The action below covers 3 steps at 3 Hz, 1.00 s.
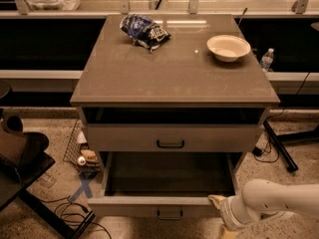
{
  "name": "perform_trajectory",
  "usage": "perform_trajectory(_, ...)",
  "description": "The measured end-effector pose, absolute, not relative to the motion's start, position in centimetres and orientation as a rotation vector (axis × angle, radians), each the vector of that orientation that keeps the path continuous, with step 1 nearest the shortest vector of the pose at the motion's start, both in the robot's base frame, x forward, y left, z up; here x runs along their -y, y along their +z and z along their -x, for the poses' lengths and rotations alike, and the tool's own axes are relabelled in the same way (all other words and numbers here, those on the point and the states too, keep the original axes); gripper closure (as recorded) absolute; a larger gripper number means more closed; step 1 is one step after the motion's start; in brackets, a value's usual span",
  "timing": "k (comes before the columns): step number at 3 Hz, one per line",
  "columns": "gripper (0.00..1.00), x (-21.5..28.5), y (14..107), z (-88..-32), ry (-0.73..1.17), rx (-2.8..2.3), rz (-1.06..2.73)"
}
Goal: Open middle drawer
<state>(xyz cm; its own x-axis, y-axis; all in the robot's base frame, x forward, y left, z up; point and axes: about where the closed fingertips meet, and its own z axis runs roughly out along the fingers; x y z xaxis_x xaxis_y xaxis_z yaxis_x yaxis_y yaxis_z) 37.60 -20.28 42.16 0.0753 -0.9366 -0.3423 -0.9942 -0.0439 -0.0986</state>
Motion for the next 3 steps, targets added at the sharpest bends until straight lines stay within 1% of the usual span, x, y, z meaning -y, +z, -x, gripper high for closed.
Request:
perform_trajectory(1, 0.49, 20.14, 40.63, -37.06, 0.311, -1.942, 2.055)
perform_trajectory(3, 0.96, 20.16, 41.24, -37.04, 0.311, -1.943, 2.055)
